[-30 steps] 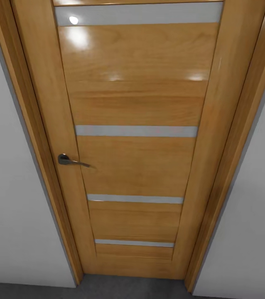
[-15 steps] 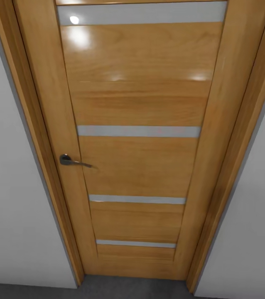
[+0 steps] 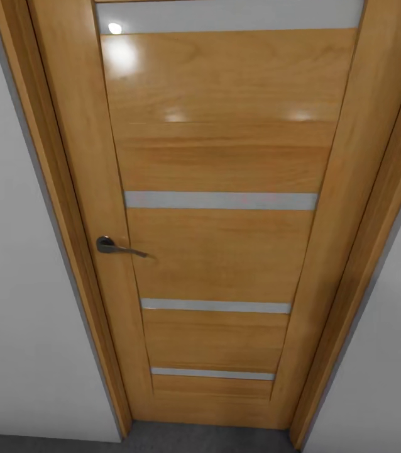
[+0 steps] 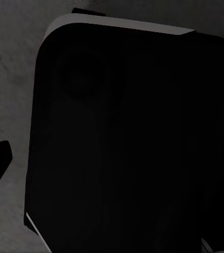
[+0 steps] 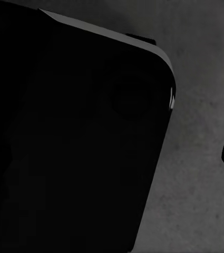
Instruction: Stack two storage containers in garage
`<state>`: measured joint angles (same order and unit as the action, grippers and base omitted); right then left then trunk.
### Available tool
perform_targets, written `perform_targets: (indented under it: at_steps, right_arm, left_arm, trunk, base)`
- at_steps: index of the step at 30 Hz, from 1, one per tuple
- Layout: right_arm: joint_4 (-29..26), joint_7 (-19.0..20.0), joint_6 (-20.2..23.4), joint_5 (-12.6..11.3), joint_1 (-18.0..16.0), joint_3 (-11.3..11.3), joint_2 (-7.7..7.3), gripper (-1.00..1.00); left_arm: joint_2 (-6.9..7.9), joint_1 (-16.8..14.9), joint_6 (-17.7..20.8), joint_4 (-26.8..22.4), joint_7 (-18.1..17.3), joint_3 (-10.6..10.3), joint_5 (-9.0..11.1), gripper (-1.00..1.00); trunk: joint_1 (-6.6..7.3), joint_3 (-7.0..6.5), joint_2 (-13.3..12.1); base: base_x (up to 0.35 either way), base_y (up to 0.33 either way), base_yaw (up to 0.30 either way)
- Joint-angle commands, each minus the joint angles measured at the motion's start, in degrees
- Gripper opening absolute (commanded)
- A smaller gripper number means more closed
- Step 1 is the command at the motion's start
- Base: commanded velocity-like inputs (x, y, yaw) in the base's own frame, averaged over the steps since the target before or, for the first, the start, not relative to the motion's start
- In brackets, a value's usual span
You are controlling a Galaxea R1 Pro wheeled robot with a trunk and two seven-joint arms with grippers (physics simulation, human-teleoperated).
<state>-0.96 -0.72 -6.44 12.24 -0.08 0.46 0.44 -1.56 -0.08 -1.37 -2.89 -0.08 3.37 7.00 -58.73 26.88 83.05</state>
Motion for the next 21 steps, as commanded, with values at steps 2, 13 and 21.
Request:
perform_targets:
  at_steps: [2,13,21]
  right_arm:
    - [-0.01,-0.07,-0.04,0.28,-0.01,-0.02,0.0,1.0]
    - [-0.02,-0.07,-0.28,0.3,-0.01,-0.19,0.0,1.0]
    - [-0.01,-0.07,-0.31,0.11,-0.01,-0.56,0.0,1.0]
  left_arm:
    - [-0.02,-0.01,-0.12,-0.01,-0.01,0.31,0.35,1.0]
    - [-0.02,-0.01,-0.12,-0.01,-0.01,0.32,0.37,1.0]
    - [-0.09,-0.01,-0.12,-0.08,0.05,0.32,0.38,1.0]
  trunk:
    - [0.0,0.05,0.03]
    - [0.0,0.05,0.03]
    - [0.0,0.05,0.03]
  base:
    - [0.002,0.002,0.0]
    - [0.0,0.0,0.0]
    - [0.0,0.0,-0.135]
